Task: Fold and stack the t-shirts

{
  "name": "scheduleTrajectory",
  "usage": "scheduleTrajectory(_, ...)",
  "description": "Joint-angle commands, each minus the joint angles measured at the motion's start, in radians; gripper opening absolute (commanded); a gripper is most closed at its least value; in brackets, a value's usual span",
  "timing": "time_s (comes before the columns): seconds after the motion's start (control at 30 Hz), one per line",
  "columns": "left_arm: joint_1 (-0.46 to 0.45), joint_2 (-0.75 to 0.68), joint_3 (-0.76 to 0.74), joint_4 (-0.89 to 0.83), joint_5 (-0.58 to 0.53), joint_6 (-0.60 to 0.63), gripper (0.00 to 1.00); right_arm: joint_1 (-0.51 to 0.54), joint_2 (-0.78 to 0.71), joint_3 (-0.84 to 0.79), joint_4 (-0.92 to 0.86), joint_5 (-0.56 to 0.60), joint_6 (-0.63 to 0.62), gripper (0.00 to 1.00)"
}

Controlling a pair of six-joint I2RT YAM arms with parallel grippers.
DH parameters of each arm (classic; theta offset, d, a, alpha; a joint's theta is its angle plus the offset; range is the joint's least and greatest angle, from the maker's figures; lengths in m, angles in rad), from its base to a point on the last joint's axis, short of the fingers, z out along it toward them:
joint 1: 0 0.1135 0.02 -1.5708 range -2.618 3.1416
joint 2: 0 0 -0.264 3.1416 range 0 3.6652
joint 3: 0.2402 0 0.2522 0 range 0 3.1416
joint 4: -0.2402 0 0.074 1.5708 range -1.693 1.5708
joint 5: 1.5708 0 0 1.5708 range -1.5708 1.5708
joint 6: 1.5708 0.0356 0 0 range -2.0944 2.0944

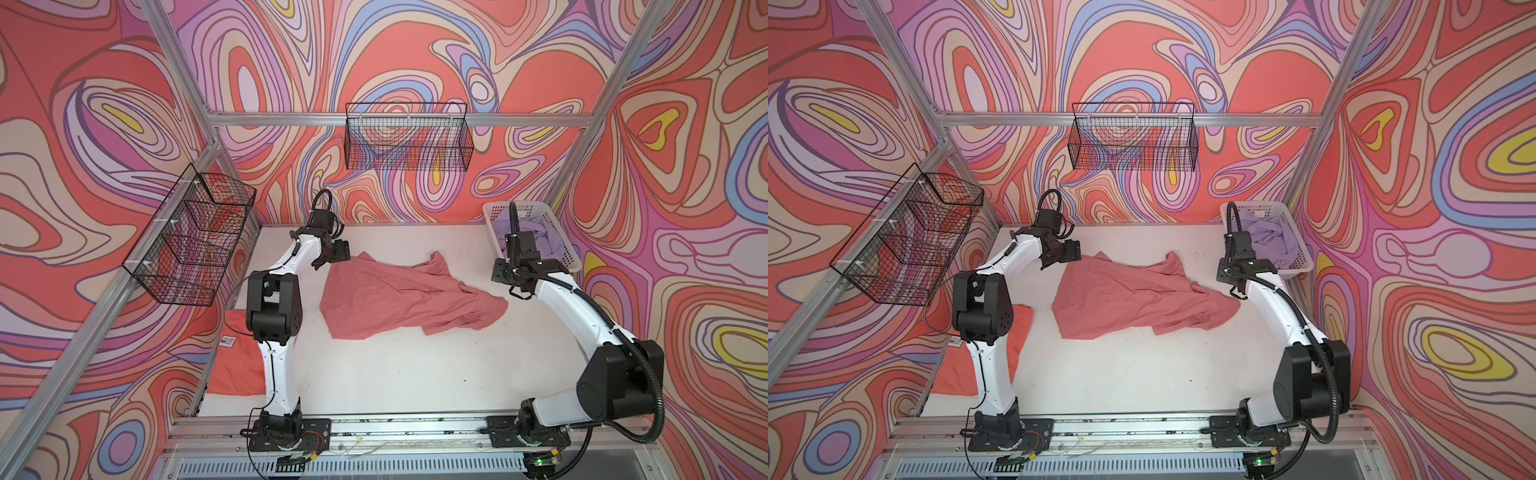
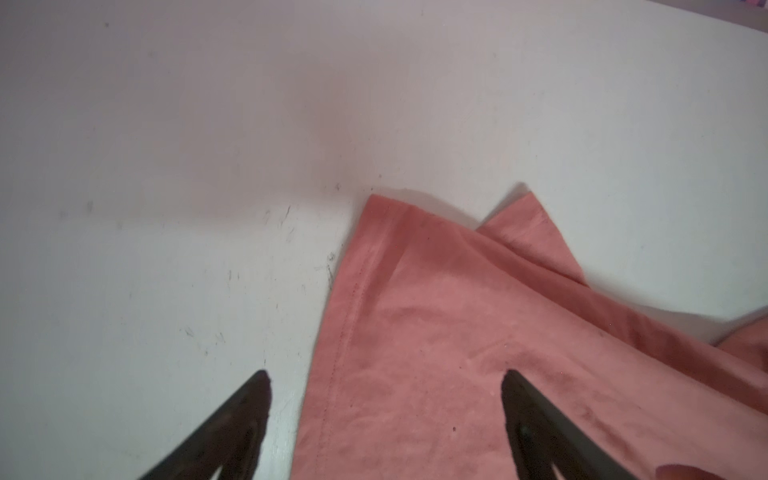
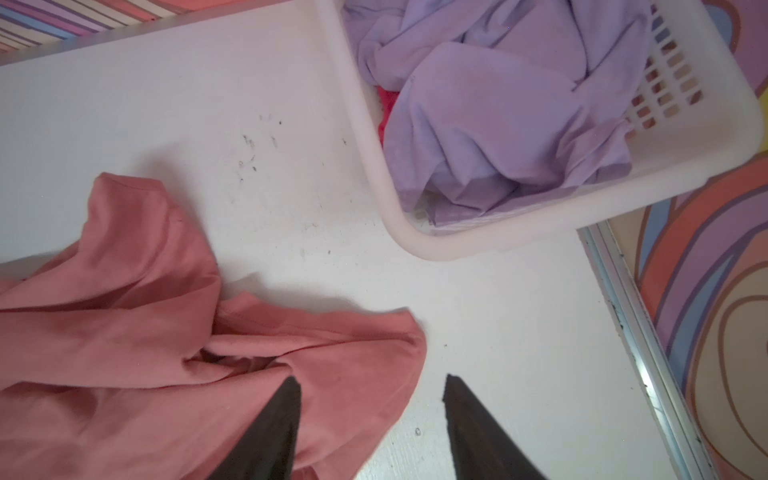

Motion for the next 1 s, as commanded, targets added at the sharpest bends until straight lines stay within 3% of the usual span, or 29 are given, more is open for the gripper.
scheduleTrajectory(0.0,0.006,-0.170,-0.149,0.009,-0.003,-0.067,0.97,0.095,-0.050,-0.019,0.017,-0.065,0.017,0.66)
scheduleTrajectory(0.2,0.006,-0.411,-0.498,0.065,0.044,-0.216,0.91,0.331,0.000,-0.111,0.159,-0.199,0.115,0.69)
scheduleTrajectory(0.37,0.006,-0.519,-0.707,0.117,0.078,-0.291,0.88,0.465,0.135,-0.146,0.229,-0.242,0.205,0.71)
scheduleTrajectory(0.53,0.006,-0.528,-0.768,0.130,0.097,-0.309,0.85,0.542,0.177,-0.185,0.287,-0.244,0.242,0.75)
scheduleTrajectory(0.73,0.006,-0.507,-0.790,0.157,0.128,-0.332,0.84,0.573,0.288,-0.143,0.332,-0.178,0.197,0.77)
scheduleTrajectory(0.83,0.006,-0.516,-0.792,0.148,0.111,-0.332,0.84,0.572,0.369,-0.115,0.322,-0.164,0.177,0.65)
scheduleTrajectory(0.87,0.006,-0.521,-0.792,0.146,0.104,-0.331,0.84,0.571,0.387,-0.107,0.313,-0.158,0.173,0.55)
scheduleTrajectory(0.97,0.006,-0.534,-0.788,0.131,0.086,-0.319,0.84,0.571,0.403,-0.084,0.245,-0.094,0.145,0.12)
